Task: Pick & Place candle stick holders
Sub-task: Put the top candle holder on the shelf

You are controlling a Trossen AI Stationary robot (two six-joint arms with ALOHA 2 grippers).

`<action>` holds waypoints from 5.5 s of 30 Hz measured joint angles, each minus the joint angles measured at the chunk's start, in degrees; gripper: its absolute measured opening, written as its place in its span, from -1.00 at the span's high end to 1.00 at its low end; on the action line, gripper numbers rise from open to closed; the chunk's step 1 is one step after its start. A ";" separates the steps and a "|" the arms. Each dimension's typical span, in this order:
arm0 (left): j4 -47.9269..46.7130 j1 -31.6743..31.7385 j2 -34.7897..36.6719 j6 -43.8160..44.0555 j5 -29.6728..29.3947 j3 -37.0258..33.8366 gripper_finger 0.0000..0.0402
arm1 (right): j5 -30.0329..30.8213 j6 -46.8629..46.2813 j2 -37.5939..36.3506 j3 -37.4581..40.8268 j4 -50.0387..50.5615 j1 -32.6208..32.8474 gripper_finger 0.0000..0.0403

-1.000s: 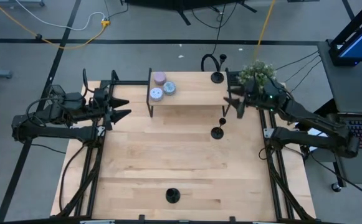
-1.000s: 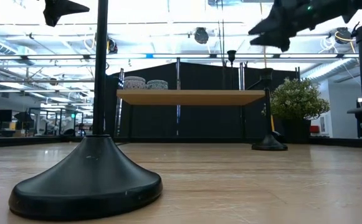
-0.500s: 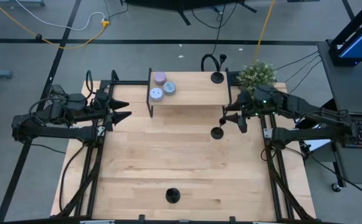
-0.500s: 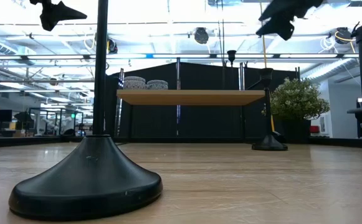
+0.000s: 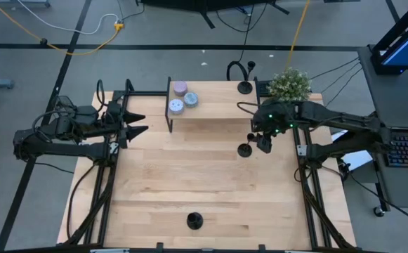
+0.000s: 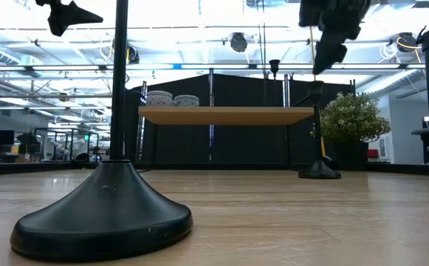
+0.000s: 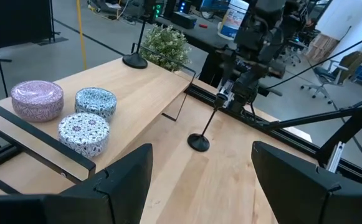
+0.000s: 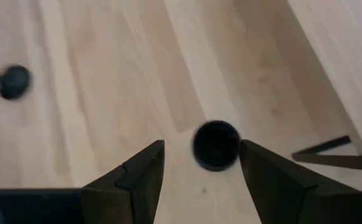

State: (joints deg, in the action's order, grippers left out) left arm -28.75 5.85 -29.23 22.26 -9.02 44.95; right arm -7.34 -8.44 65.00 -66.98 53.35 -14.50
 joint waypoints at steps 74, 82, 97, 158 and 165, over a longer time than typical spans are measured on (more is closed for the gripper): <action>-0.17 0.00 -4.09 0.26 0.04 0.04 -0.40 | -6.66 7.85 21.58 -50.62 33.01 -20.48 0.99; -0.17 0.00 -4.15 -0.96 0.11 0.04 -0.40 | -7.84 9.25 26.60 -50.98 33.98 -23.64 0.99; -0.18 0.00 -4.15 -2.88 0.17 0.04 -0.40 | -5.96 7.15 27.13 -56.50 35.48 -29.79 0.99; -0.21 0.02 -4.15 -4.02 0.01 0.02 -0.40 | -9.21 7.41 31.27 -56.46 36.26 -30.42 0.79; -0.22 0.02 -4.15 -4.11 0.02 0.02 -0.40 | -9.16 7.62 31.27 -56.46 34.49 -30.42 0.58</action>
State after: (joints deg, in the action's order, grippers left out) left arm -28.97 5.87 -33.39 18.15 -8.99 44.97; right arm -16.50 -0.82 96.27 -123.44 87.83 -44.93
